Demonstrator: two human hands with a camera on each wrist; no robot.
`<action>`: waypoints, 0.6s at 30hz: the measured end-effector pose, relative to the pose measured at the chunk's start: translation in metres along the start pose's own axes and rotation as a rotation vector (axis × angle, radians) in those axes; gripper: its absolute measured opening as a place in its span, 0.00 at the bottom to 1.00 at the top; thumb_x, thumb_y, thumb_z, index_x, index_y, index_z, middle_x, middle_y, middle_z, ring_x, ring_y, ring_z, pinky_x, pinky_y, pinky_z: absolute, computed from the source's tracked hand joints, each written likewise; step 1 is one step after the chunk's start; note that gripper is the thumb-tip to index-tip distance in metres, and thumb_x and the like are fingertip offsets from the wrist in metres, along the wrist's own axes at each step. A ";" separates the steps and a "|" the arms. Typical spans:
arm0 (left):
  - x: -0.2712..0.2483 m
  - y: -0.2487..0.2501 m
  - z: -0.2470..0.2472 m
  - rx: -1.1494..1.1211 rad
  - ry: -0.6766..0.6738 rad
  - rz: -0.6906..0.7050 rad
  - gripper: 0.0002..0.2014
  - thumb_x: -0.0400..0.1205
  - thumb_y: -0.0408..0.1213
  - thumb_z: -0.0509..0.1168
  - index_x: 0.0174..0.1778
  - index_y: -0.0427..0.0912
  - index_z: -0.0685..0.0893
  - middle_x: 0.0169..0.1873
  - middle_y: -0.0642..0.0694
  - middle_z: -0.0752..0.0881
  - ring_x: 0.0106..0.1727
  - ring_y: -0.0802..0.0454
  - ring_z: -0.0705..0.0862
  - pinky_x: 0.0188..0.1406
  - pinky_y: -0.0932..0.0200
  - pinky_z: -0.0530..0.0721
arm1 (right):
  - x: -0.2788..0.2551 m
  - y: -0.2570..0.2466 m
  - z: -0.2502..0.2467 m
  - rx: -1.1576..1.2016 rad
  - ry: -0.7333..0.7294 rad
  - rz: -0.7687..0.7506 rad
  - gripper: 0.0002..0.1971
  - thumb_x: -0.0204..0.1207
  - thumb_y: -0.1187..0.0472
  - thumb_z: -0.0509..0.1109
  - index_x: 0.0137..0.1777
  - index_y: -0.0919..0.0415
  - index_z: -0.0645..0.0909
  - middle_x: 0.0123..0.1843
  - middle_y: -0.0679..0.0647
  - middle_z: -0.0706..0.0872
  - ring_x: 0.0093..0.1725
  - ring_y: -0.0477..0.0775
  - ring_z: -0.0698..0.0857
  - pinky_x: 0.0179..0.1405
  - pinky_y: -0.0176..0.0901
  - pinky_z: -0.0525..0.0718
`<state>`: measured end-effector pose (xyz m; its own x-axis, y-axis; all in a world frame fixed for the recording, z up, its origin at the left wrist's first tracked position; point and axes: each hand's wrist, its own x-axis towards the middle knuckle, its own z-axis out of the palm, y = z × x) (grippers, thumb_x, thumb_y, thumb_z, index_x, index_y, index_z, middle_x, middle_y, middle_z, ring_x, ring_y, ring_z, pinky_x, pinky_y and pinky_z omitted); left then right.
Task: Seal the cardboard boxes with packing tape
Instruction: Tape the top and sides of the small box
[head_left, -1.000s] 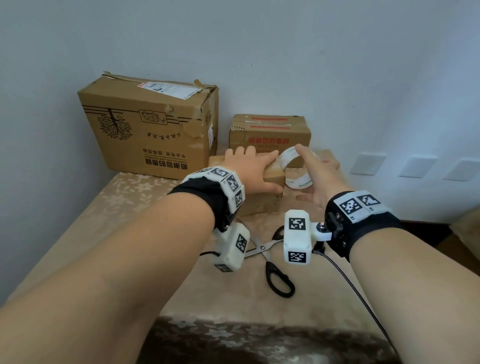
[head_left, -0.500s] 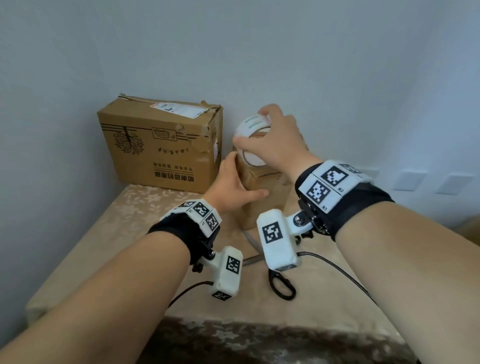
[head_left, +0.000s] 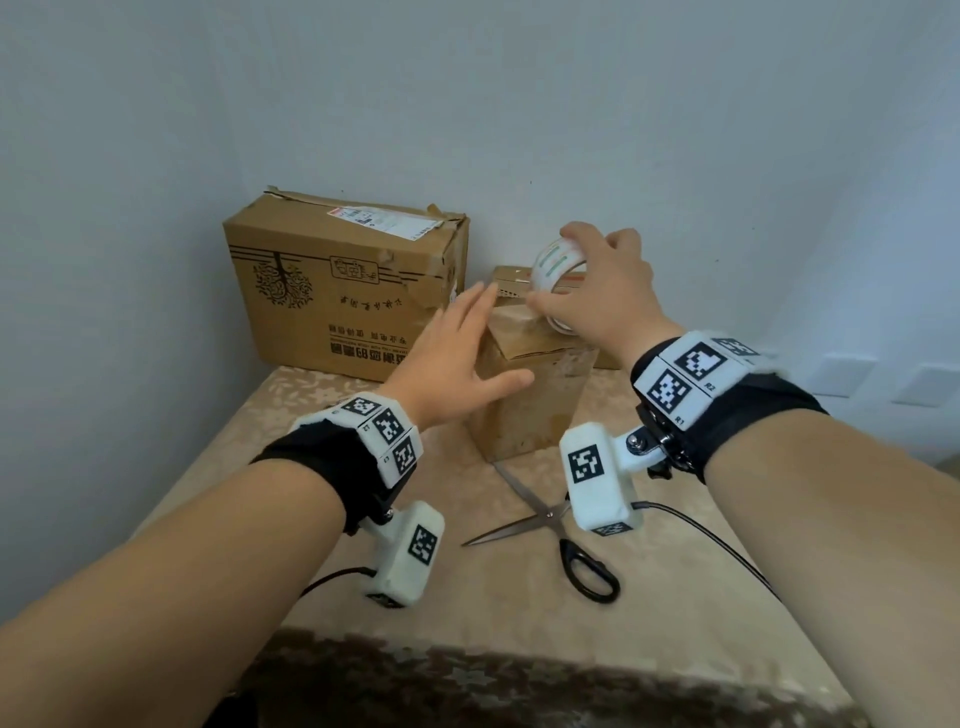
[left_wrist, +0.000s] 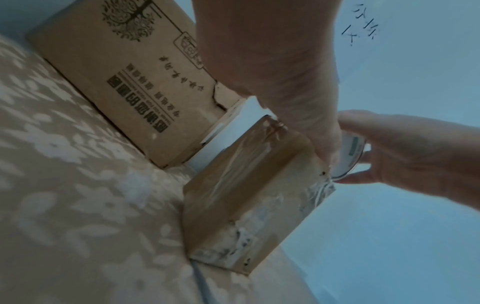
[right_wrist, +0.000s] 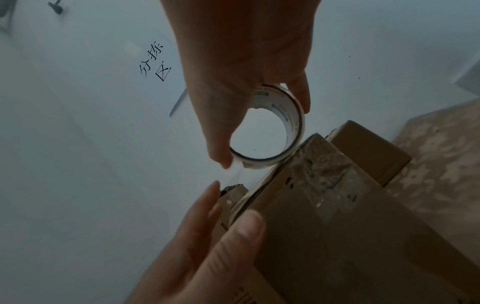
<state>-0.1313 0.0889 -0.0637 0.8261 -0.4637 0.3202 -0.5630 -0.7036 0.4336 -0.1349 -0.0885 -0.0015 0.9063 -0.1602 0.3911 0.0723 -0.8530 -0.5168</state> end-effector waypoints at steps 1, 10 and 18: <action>0.003 0.003 -0.002 0.081 -0.009 0.049 0.47 0.79 0.63 0.60 0.84 0.45 0.44 0.84 0.49 0.46 0.84 0.54 0.47 0.83 0.52 0.47 | 0.001 0.000 0.001 0.020 0.004 0.004 0.32 0.71 0.41 0.72 0.75 0.43 0.68 0.69 0.57 0.66 0.67 0.67 0.71 0.68 0.60 0.75; 0.012 0.000 -0.006 0.250 -0.099 0.069 0.39 0.81 0.62 0.57 0.84 0.47 0.55 0.83 0.49 0.56 0.83 0.53 0.54 0.81 0.52 0.56 | 0.006 0.001 0.001 0.171 -0.012 0.074 0.44 0.63 0.37 0.77 0.73 0.54 0.63 0.64 0.56 0.78 0.60 0.56 0.79 0.59 0.48 0.80; 0.012 -0.002 -0.011 0.182 -0.154 0.015 0.40 0.80 0.61 0.60 0.84 0.47 0.55 0.83 0.51 0.56 0.83 0.55 0.53 0.82 0.51 0.51 | 0.000 0.012 0.010 0.308 0.035 -0.117 0.42 0.61 0.46 0.83 0.73 0.48 0.65 0.65 0.54 0.74 0.61 0.51 0.77 0.61 0.47 0.80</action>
<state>-0.1208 0.0911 -0.0513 0.8192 -0.5420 0.1874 -0.5735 -0.7748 0.2662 -0.1300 -0.0934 -0.0156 0.8701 -0.0913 0.4843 0.3022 -0.6775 -0.6706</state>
